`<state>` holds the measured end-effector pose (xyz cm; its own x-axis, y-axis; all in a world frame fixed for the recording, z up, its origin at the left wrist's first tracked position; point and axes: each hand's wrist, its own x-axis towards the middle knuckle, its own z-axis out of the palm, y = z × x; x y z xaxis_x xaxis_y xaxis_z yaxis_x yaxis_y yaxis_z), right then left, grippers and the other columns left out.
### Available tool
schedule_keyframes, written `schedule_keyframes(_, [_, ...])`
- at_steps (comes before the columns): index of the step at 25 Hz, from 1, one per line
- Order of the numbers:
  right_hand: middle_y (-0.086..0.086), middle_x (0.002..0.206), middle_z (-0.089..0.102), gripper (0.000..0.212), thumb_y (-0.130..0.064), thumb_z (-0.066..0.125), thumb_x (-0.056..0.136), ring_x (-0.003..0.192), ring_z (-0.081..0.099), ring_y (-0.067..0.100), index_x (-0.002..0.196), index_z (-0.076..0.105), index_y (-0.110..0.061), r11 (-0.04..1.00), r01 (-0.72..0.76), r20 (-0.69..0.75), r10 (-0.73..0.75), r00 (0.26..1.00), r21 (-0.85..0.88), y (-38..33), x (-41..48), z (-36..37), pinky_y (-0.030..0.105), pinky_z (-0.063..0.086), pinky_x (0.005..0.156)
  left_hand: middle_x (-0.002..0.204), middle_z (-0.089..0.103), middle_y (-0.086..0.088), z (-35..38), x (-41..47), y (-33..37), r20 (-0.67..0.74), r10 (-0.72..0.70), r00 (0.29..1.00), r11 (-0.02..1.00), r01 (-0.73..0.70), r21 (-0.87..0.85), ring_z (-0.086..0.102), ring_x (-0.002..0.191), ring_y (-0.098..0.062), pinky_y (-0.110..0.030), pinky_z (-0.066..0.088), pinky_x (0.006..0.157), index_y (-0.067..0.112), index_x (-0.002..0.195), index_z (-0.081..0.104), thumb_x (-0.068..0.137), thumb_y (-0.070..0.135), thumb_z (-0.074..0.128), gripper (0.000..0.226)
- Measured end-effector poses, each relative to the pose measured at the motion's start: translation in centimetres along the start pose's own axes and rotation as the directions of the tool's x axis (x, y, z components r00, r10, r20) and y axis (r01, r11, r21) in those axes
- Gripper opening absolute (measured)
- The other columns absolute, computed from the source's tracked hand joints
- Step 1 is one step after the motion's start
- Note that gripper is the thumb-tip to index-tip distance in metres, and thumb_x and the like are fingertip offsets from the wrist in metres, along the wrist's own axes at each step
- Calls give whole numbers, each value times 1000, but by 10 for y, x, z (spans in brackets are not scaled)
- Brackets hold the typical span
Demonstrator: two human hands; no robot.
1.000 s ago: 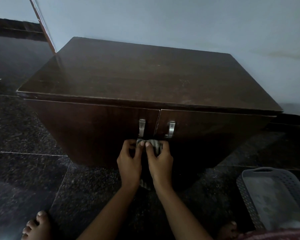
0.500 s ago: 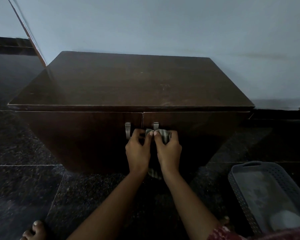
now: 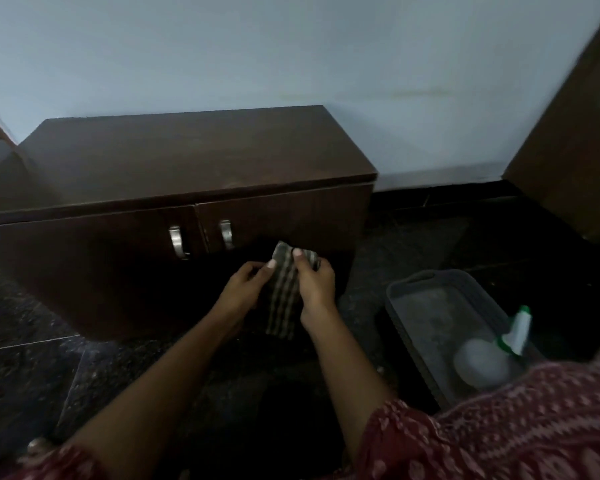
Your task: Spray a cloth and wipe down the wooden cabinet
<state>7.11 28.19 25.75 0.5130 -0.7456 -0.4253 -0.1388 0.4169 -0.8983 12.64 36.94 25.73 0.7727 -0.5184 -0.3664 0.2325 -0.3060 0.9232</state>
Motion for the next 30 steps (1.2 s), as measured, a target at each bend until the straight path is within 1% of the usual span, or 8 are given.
schedule_keyframes(2, [12,117,63,39,-35,58,88,103,61,30,119,55,-10,995,-62,-17,64,998,81,-5,3,-31,44,51,92,112,64,-6,27,-15,3,111,-9,994,999,5,38,62,98,-19,-33,51,78,17,114,58,91,38,52,32])
schedule_keyframes(5, [12,116,63,39,-26,57,89,100,63,28,123,52,-7,976,-73,-17,79,997,206,-11,2,-77,39,54,82,109,63,-8,70,-29,15,134,89,987,995,-95,37,61,86,-15,-31,51,76,13,118,55,94,29,51,30])
schedule_keyframes(8, [6,123,58,42,-24,54,91,104,60,24,131,44,-16,991,-3,-25,6,1000,137,-16,7,-115,41,53,86,110,61,-11,108,-23,23,165,111,980,992,-121,47,60,87,-18,-27,51,76,12,121,55,94,27,50,31])
schedule_keyframes(11, [8,138,50,47,-28,49,93,120,52,27,139,36,-21,999,34,-162,-31,986,18,-11,21,-141,47,46,101,114,62,-10,147,-1,18,251,59,966,995,-76,59,60,96,-21,-24,49,74,11,122,56,94,24,51,31])
schedule_keyframes(17, [10,149,37,53,-30,38,99,130,43,29,148,19,-20,1000,-20,-447,20,894,5,5,87,-203,39,38,106,117,63,-11,243,69,-12,429,-3,904,976,-91,198,60,92,-18,-10,48,63,1,121,59,92,10,53,31])
schedule_keyframes(21, [12,148,38,56,-15,38,95,128,45,30,147,18,-16,991,-45,-587,110,802,123,33,158,-245,40,38,107,136,55,-13,313,133,-54,541,-8,841,897,-233,375,51,125,-24,-13,37,89,5,130,53,95,11,48,37])
schedule_keyframes(27, [9,154,28,61,-4,35,93,136,36,28,149,15,-17,985,-167,-728,142,671,38,86,229,-297,39,31,113,139,49,-14,388,185,-104,717,-84,692,893,-267,362,46,130,-24,-12,38,90,4,138,43,95,-1,40,43])
schedule_keyframes(30, [10,154,28,57,-7,33,95,136,36,28,148,15,-15,936,-349,-734,203,648,-50,100,245,-306,36,27,115,145,44,-13,393,196,-126,732,-102,673,827,-352,439,43,133,-24,-29,36,108,5,140,39,95,-1,40,46])
